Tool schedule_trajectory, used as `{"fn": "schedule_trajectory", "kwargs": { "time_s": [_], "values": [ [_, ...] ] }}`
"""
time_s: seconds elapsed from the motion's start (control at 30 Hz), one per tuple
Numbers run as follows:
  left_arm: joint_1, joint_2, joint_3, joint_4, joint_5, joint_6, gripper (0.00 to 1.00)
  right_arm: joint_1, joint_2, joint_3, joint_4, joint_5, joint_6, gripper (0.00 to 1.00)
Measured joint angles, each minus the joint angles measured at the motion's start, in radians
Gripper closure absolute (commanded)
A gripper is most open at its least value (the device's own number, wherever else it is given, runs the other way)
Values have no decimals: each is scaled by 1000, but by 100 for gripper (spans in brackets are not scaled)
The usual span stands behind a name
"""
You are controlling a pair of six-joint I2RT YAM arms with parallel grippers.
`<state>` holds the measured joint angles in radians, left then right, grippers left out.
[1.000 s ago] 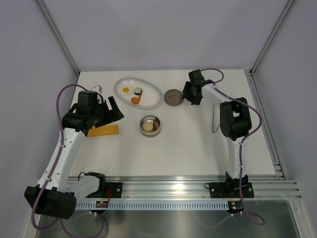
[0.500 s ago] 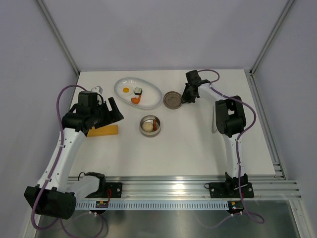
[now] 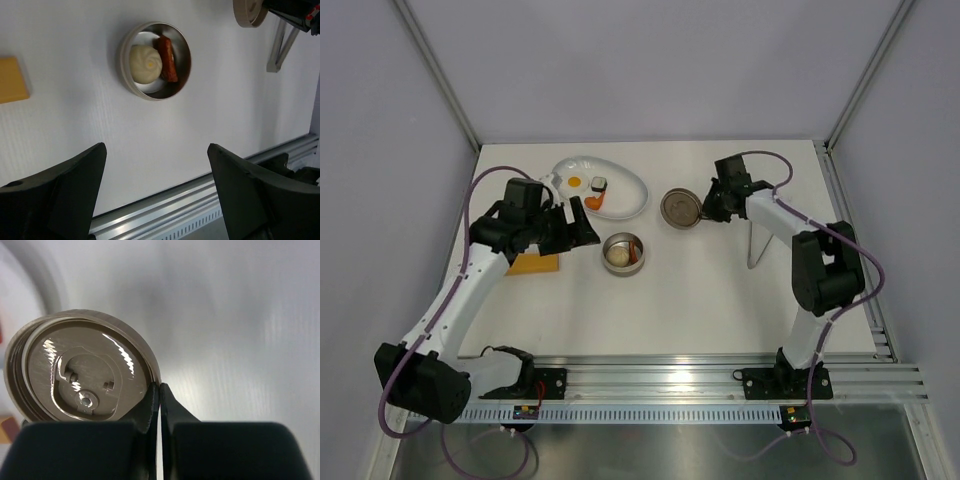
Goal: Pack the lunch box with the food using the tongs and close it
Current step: Pick up the fake food from the plate, then close the box lid on the packing box.
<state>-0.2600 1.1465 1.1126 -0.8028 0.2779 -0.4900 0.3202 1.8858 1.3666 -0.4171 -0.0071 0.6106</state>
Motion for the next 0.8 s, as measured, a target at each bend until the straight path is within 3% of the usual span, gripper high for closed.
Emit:
{"fn": "schedule_trajectory", "kwargs": {
  "time_s": [0.3,0.6,0.8],
  "values": [
    [-142,163,22,220,150,-141,12,29,-253,-223,148,-151,61,100],
    [-176,251,32,450,222,-262,11,69,-311,-236,165,-222,76,100],
    [-183,337,43,548,258,-302,17,74,-352,-243,167,-252,80,100]
  ]
}}
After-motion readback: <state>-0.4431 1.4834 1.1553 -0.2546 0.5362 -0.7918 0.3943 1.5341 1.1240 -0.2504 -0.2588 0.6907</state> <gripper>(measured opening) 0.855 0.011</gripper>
